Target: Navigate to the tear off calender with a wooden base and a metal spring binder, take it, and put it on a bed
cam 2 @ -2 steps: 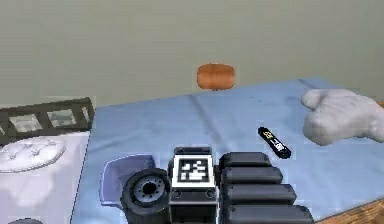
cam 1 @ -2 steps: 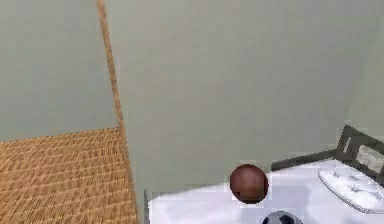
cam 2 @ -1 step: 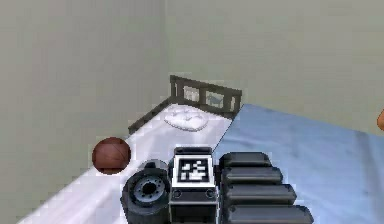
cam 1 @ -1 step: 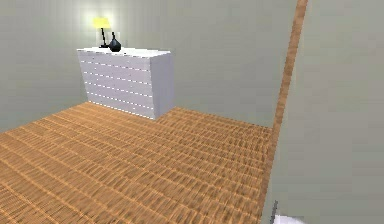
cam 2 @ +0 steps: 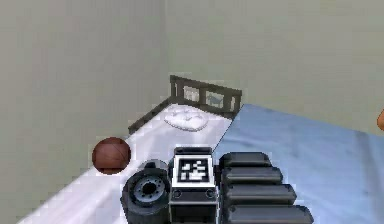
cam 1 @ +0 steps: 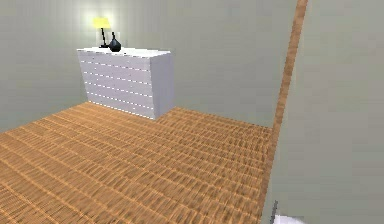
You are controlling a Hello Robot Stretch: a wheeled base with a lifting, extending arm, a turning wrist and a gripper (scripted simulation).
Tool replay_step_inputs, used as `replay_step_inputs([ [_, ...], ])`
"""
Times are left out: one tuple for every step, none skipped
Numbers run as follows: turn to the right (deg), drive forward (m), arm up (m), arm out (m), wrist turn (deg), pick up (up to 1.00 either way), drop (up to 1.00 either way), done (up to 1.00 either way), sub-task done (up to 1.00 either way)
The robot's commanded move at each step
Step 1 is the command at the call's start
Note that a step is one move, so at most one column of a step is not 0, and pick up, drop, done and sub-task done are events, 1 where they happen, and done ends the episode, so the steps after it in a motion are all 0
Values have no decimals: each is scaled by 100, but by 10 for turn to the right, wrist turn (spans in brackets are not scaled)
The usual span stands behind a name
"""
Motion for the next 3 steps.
replay_step_inputs([
  [0, 0, 0, 48, 0, 0, 0, 0, 0],
  [0, 0, 0, 0, 390, 0, 0, 0, 0],
  [0, 0, -40, 0, 0, 0, 0, 0, 0],
])
